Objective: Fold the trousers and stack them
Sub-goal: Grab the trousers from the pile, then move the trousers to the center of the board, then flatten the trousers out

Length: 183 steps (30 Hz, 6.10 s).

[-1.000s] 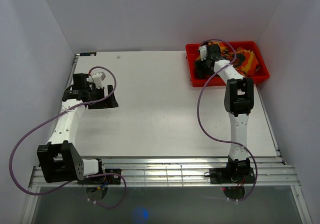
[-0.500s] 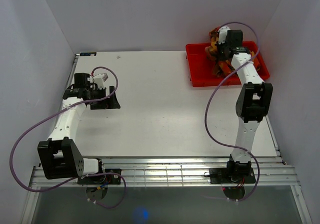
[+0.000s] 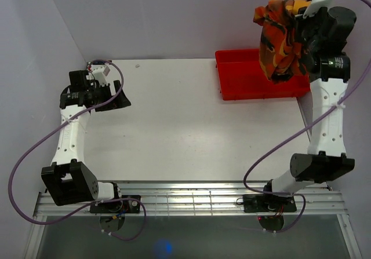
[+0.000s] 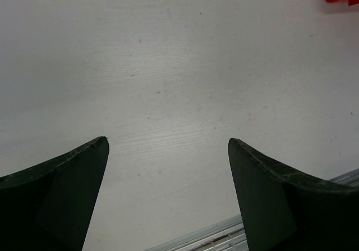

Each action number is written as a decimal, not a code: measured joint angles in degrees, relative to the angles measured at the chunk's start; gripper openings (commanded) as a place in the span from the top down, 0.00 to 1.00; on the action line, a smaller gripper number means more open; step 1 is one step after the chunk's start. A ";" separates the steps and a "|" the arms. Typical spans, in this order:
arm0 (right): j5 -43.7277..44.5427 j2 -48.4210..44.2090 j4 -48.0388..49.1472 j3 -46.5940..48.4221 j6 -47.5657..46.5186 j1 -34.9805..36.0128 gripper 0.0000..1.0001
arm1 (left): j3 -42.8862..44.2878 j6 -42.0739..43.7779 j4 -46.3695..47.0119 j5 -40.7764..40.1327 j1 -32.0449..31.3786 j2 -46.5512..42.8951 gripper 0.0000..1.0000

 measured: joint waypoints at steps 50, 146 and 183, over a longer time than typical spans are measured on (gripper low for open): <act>-8.35 -12.35 18.05 -43.50 -0.63 22.84 0.92 | 0.63 3.93 1.33 7.50 6.93 0.87 0.02; -2.73 -10.29 -16.57 -16.98 -8.15 13.46 0.92 | 31.85 6.82 7.08 9.14 14.29 -2.78 1.00; -31.36 -8.85 -26.05 -45.86 -13.60 -6.67 0.09 | 42.45 5.95 2.62 16.31 -24.22 23.69 0.10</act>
